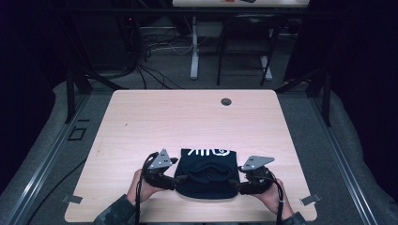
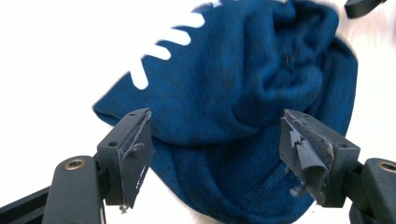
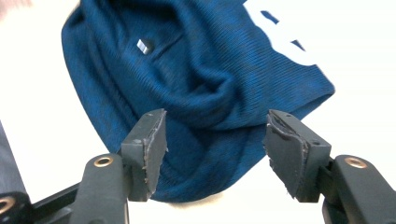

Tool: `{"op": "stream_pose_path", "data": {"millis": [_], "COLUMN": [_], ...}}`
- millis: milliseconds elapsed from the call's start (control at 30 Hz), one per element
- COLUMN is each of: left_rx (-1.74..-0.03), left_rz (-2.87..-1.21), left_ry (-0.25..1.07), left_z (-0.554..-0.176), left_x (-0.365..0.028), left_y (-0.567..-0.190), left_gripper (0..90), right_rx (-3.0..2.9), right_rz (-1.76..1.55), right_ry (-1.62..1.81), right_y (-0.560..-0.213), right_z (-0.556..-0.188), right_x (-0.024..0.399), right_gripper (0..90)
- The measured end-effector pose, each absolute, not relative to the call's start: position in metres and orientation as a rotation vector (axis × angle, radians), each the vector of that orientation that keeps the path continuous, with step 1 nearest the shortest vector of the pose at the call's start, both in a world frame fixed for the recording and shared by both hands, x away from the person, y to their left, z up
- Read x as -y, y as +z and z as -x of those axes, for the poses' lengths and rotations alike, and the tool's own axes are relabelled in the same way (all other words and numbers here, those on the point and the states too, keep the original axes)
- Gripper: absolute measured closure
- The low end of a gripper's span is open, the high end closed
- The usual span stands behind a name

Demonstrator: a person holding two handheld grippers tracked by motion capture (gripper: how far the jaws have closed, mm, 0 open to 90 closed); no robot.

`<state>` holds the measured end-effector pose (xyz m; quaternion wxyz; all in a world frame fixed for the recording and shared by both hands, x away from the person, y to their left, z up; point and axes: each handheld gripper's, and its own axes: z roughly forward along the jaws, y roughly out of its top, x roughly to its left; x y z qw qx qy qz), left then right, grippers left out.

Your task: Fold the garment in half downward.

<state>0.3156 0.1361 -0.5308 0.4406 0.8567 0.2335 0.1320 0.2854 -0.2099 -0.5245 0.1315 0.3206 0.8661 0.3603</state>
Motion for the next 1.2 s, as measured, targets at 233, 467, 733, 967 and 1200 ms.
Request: {"op": "stream_pose_path", "data": {"millis": [233,467,733,967,1200], "left_rx": [-0.645,-0.618,-0.608,-0.578,-0.578], "left_rz": [-2.084,-2.158,-2.255,-2.315,-2.344], "left_ry": [0.408,0.386,0.345,0.328,0.358], "left_z": [-0.334,-0.348,-0.345,-0.341,-0.341], "left_x": [-0.126,-0.100,-0.099,-0.098,-0.097], "left_y": [-0.519,-0.530,-0.549,-0.562,-0.566], "left_gripper": [24.1,23.9,22.2,20.0,15.4], "right_rx": [-2.410,-2.426,-2.499,-2.550,-2.586], "right_rz": [-1.011,-1.011,-1.007,-0.993,-1.007], "right_ry": [1.100,1.087,1.021,0.975,0.915], "right_y": [-0.511,-0.520,-0.539,-0.550,-0.558], "right_z": [-0.305,-0.328,-0.328,-0.324,-0.323], "right_x": [0.209,0.184,0.175,0.176,0.174], "right_gripper": [44.3,52.9,49.9,42.7,19.9]}}
